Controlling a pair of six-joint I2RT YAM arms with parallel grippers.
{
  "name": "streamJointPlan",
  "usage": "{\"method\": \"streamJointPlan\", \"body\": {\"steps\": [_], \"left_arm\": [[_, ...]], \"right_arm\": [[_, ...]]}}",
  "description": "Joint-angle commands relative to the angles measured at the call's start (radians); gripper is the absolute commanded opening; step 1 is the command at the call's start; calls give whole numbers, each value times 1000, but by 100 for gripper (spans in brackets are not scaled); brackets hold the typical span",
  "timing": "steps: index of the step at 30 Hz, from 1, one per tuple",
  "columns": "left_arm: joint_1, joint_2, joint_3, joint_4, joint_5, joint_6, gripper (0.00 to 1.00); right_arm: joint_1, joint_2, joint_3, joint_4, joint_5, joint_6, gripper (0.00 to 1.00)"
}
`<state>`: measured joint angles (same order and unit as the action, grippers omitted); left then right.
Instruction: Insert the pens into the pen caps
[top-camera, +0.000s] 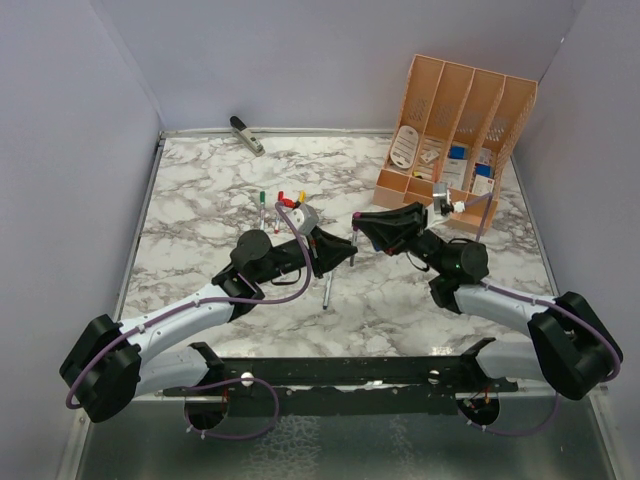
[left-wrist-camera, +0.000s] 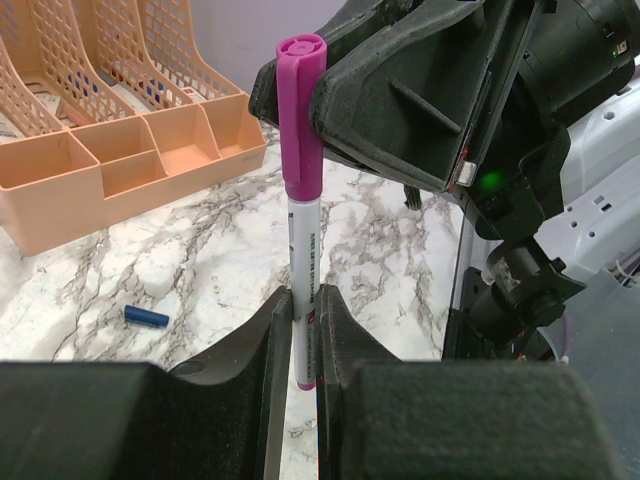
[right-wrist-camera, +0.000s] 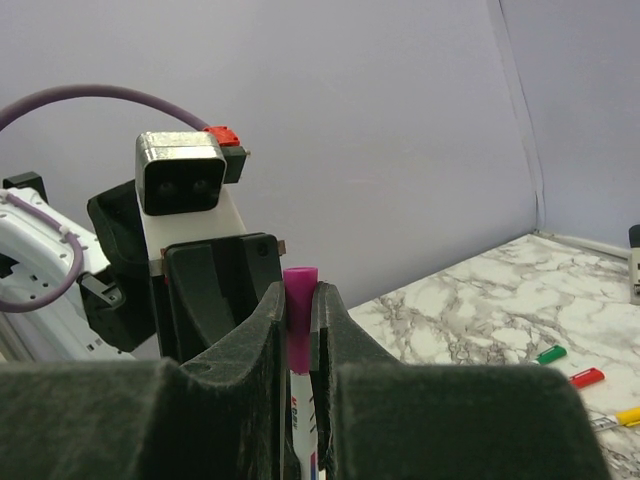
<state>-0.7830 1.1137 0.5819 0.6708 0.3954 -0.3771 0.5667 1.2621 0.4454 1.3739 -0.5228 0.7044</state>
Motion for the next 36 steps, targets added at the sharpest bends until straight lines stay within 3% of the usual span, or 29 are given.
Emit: {"method": "streamJointPlan", "body": {"steps": [1,15,22,27,30,32,36], "left_arm": [[21,-43,109,286,-102,21,0],[69,-61,114,311,-80,1,0],[82,-90,65,211,-94,-8,0],[84,-125,21,90,-131,-5,0],[83,-130,15,18,-135,-5,0],[83,-129,10,-12,-135,-11,0],[84,-111,14,-67,-150,-9,0]], "right_arm": [[29,55,-58,-85,-147,4,2],[34,176,-59,58,-248,81,2],[34,97,6,-53,-183,17,3],[34,5,120,-237,-72,-73,22],[35,-33,200,-332,13,-148,50],[34,-48,255,-396,70,-179,62],[35,-78,297,-419,153,-232,67]]}}
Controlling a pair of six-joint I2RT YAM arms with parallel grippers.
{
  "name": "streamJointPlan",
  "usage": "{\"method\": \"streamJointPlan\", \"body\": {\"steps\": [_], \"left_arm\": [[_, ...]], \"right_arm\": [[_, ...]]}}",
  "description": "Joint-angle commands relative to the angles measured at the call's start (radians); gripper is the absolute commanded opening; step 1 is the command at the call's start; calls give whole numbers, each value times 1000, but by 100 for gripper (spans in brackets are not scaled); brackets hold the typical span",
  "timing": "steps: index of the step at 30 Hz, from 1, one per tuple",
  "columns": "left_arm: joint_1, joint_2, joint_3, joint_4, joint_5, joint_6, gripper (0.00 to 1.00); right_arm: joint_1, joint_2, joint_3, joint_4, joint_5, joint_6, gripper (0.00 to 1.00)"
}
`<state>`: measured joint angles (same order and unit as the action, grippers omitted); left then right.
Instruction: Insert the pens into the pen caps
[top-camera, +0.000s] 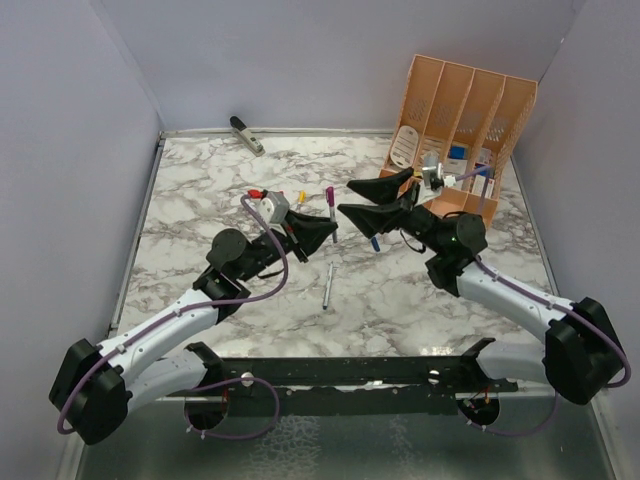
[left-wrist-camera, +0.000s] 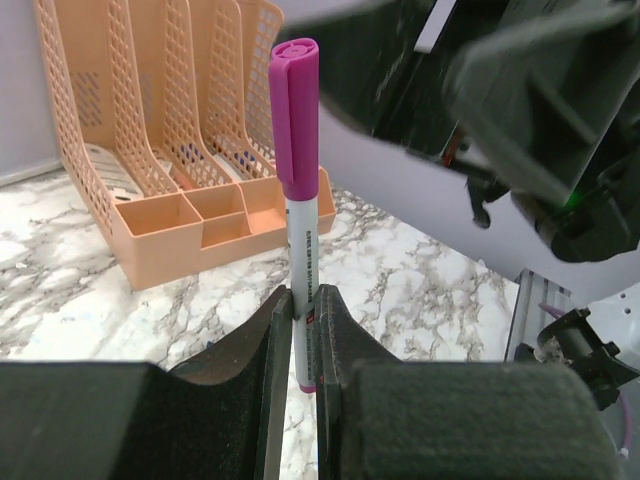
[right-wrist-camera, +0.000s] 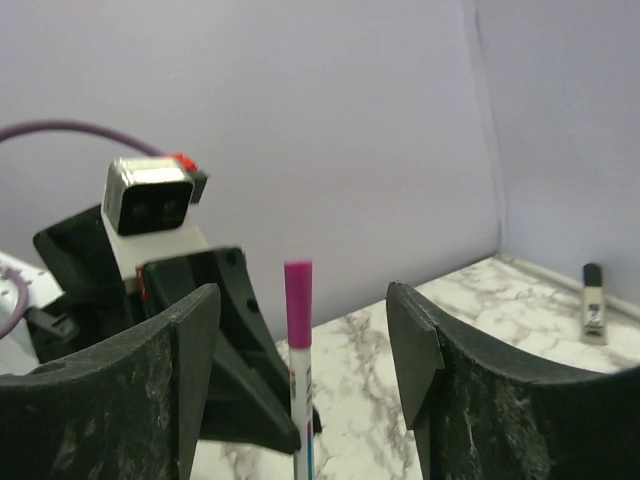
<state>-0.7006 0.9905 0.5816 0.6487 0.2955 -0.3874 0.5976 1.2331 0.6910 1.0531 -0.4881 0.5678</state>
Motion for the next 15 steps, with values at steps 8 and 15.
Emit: {"method": "streamJointPlan", "body": {"steps": [8,15], "left_arm": [[50,227,220,-393,-177,95,0],[175,518,458,-606,-164,122,0]], "right_arm": [[4,-159,22,-272,296,-174,68],[4,-174,79,-588,471,-234,68]]}}
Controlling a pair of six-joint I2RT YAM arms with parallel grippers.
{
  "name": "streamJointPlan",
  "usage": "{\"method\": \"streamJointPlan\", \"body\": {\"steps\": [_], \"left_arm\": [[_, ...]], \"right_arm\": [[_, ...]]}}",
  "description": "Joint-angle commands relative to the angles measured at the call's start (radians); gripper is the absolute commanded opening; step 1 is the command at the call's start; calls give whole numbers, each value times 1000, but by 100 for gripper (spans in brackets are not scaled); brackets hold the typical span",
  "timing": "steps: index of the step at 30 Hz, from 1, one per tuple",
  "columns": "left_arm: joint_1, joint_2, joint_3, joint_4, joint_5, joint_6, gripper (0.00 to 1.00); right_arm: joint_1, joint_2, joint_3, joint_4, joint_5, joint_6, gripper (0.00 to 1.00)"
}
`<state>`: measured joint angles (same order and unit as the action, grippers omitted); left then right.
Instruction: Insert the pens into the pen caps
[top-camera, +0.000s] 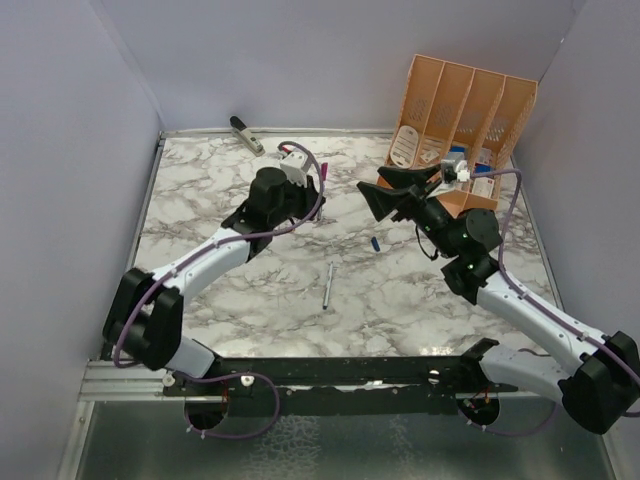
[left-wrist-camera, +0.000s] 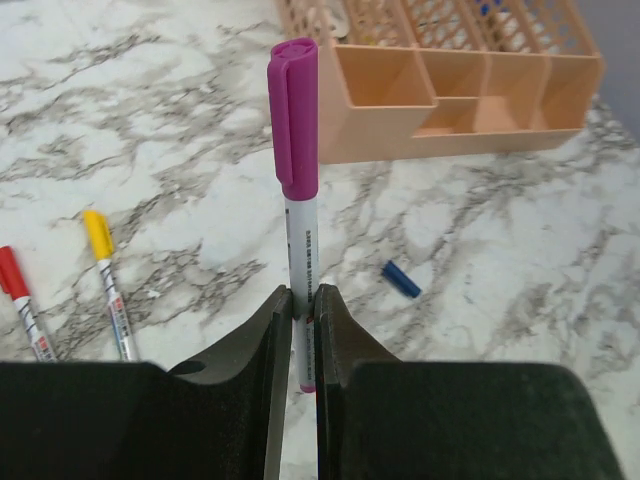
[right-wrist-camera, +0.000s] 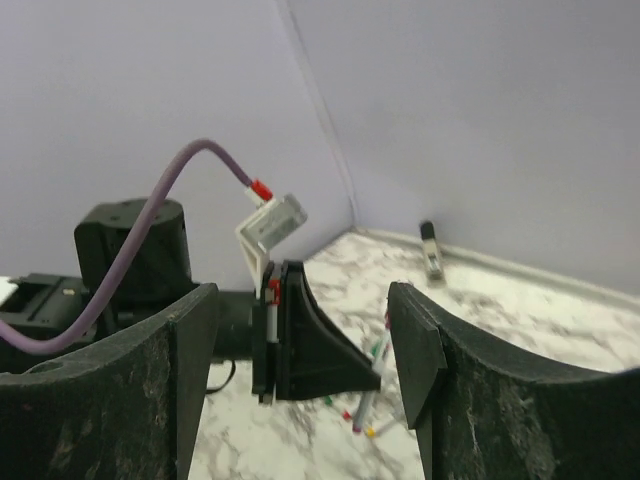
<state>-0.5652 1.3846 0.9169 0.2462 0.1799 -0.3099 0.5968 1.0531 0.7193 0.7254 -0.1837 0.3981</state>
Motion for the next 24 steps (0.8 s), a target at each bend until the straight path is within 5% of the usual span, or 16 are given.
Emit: {"method": "streamJointPlan", "body": {"steps": [1,11,24], "left_arm": [[49,171,168,-247,-59,50,0],[67,545,514,-543,-52,107,0],[90,742,752,-770,-68,84,0]], "right_arm": [[4,14,62,-297,197,-70,68],[4,35,52,-390,261,-76,67],[5,68,42,-398,251,-57,67]]}}
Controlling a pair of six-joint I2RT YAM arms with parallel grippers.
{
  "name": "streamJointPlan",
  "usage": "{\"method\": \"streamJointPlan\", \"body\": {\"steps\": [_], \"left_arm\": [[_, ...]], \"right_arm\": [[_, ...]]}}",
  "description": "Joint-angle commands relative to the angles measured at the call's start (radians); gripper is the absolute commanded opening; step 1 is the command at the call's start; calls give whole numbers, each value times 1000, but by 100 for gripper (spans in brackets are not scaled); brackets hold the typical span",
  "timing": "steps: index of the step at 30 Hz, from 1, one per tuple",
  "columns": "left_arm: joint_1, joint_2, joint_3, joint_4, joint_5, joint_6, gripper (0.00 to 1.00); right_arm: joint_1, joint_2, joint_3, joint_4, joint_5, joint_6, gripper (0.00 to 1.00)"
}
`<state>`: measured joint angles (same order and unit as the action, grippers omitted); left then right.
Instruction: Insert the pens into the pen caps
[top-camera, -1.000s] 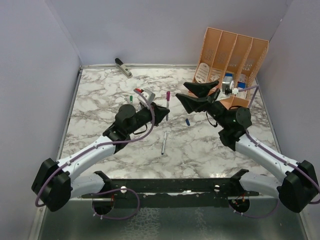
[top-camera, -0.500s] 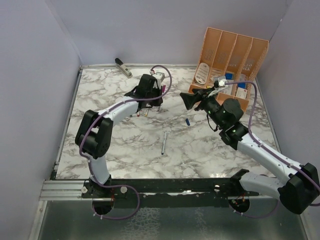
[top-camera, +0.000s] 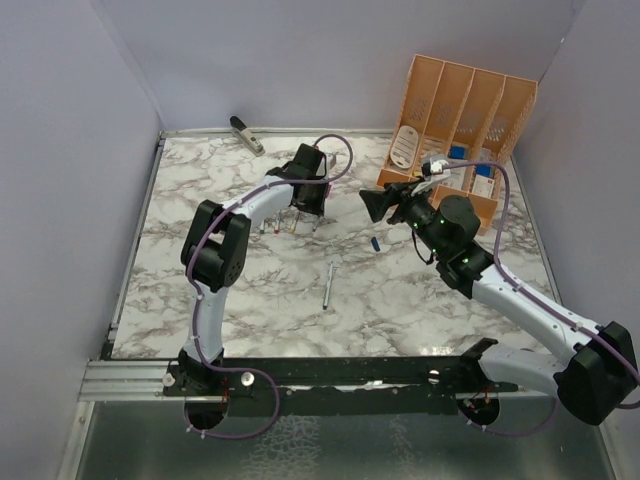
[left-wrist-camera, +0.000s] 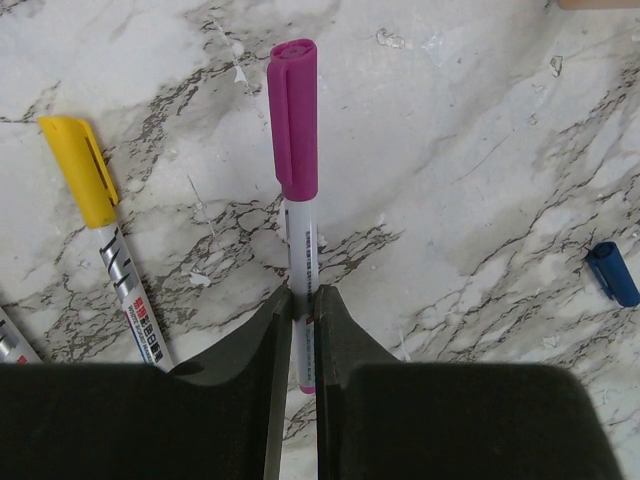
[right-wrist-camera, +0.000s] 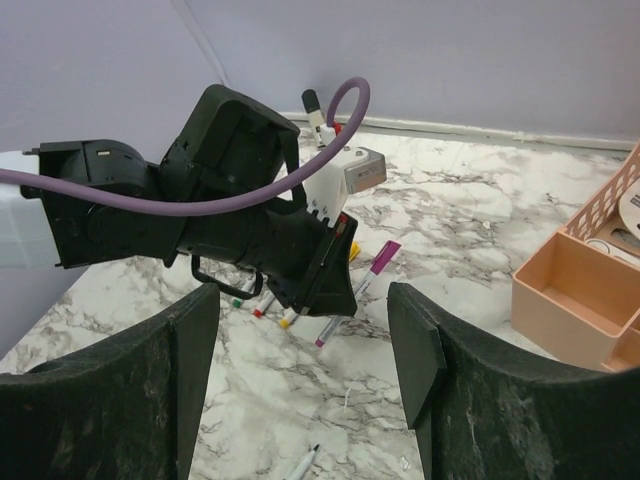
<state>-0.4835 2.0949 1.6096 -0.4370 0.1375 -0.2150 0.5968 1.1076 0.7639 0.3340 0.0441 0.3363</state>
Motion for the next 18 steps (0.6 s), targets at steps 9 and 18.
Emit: {"method": "streamJointPlan", "body": {"steps": [9,18], "left_arm": [[7,113,135,-176,-61,-18,3],[8,149,154,-197,-68,-24,22]], "right_arm": [[4,10,-30,8,23,10,67],[4,5,-47,15,23,13,67]]}}
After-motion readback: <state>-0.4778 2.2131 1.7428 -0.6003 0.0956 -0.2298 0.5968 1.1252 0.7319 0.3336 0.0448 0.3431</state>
